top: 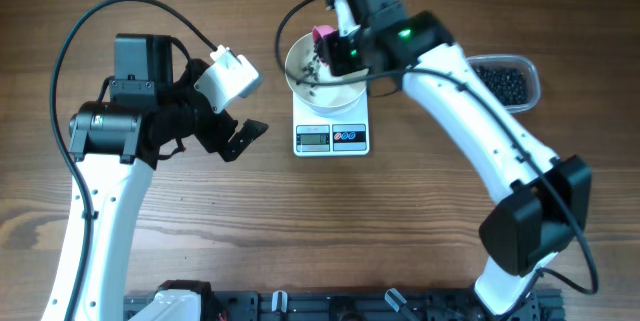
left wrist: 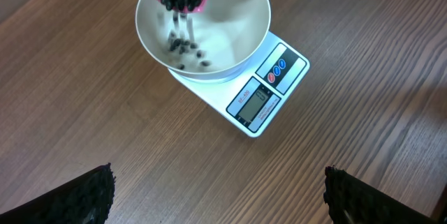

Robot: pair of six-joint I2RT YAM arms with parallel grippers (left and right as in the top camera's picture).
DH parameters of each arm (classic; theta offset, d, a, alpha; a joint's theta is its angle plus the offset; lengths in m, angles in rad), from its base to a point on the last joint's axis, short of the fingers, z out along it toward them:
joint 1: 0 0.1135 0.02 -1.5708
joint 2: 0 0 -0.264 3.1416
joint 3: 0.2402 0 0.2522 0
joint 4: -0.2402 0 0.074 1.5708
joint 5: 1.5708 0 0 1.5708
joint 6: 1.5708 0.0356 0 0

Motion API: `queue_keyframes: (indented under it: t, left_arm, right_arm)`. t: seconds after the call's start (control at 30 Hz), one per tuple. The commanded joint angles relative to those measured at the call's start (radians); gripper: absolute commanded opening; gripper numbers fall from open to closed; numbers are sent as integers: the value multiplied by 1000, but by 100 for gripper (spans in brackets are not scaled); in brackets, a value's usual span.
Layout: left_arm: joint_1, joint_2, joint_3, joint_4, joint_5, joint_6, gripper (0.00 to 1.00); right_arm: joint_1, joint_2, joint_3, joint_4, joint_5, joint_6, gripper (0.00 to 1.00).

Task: Scoop item into bowl and weigh 150g on scale
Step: 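Tilt the scoop with the right gripper to pour beans into the bowl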

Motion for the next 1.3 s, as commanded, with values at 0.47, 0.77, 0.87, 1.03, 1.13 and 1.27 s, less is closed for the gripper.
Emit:
queue_keyframes:
  t: [0.47,0.77,0.87,1.03,1.13,1.27]
  left_arm:
    - [3,5,-11,3,-3,-6,100]
    - [3,5,-11,3,-3,-6,100]
    - [3,5,-11,3,-2,-6,100]
    - [3,5,-11,3,-3,-6,100]
    - [3,5,-11,3,-2,-6,100]
    - [3,5,-11,3,-3,-6,100]
  right_arm:
    - [114,-27,28,-26,323,-18,4]
    - [116,-34,28,-27,304,-273,4]
    - [116,-34,28,-23,286,-369,4]
    - [100,-34,28,-14,237,-440,4]
    - [77,-34,28,-11,168,-429,4]
    - [21,-35,28,-21,39,-368,4]
